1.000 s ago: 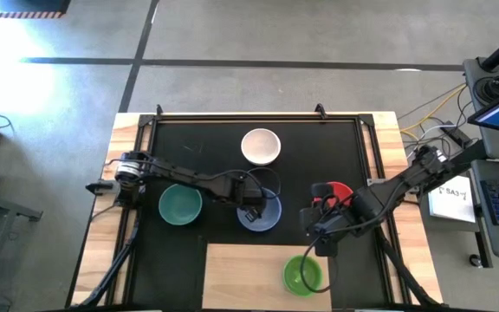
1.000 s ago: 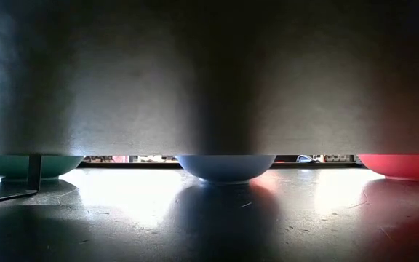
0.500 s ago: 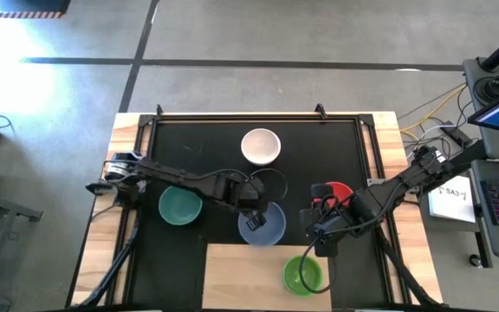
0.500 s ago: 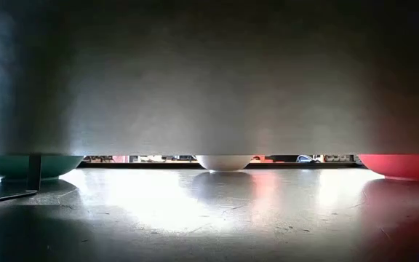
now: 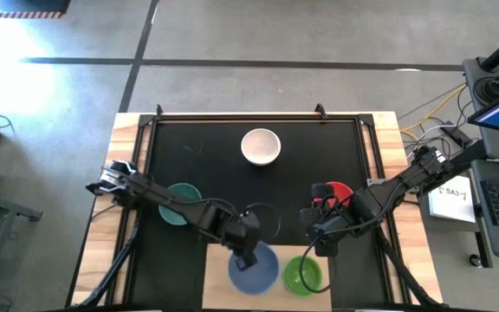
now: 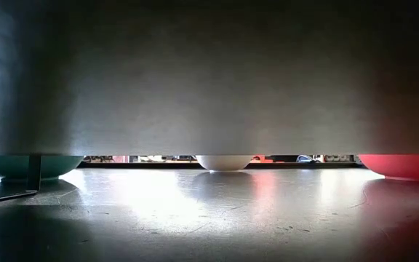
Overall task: Place and stack bowls onto a shelf
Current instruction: Put the big blue bowl on the shelf
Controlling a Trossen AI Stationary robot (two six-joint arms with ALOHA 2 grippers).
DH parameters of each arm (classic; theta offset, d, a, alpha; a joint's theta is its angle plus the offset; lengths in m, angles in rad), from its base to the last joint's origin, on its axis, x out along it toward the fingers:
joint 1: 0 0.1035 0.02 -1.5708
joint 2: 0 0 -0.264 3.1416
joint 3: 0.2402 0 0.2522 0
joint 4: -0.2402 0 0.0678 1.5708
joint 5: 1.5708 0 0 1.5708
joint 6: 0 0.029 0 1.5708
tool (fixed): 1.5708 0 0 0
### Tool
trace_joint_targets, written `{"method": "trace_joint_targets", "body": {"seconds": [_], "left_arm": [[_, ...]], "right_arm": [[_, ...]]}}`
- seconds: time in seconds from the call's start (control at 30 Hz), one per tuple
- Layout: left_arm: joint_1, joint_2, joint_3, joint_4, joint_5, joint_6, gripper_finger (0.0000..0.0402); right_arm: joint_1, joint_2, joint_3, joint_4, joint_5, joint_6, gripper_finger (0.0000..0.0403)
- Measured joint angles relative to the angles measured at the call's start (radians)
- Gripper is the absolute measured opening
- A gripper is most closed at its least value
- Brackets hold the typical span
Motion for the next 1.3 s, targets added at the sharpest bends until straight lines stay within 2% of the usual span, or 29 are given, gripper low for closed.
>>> {"method": "trace_joint_targets", "body": {"seconds": [0.3,0.7,1.03,1.1,1.2,1.3], "left_arm": [[-0.061,0.030,-0.005,-0.008,0.004,-0.071,0.0000],[-0.068,0.053,-0.005,-0.034,0.030,-0.081,0.0004],[-0.070,0.053,-0.005,-0.035,0.054,-0.078,0.0074],[-0.067,0.053,-0.002,-0.051,0.088,-0.076,0.0089],[-0.064,0.051,0.033,-0.105,0.110,-0.048,0.0105],[-0.064,0.048,0.091,-0.166,0.072,-0.013,0.0116]], "right_arm": [[0.000,0.000,0.000,0.003,0.000,0.004,0.0130],[0.000,0.000,0.000,0.006,0.000,0.004,0.0130],[0.000,0.000,0.000,0.006,0.001,0.001,0.0130],[0.000,0.000,-0.001,0.006,0.001,-0.004,0.0130],[0.000,0.000,-0.001,0.006,0.001,-0.006,0.0130],[0.000,0.000,-0.001,0.006,0.002,-0.006,0.0130]]}}
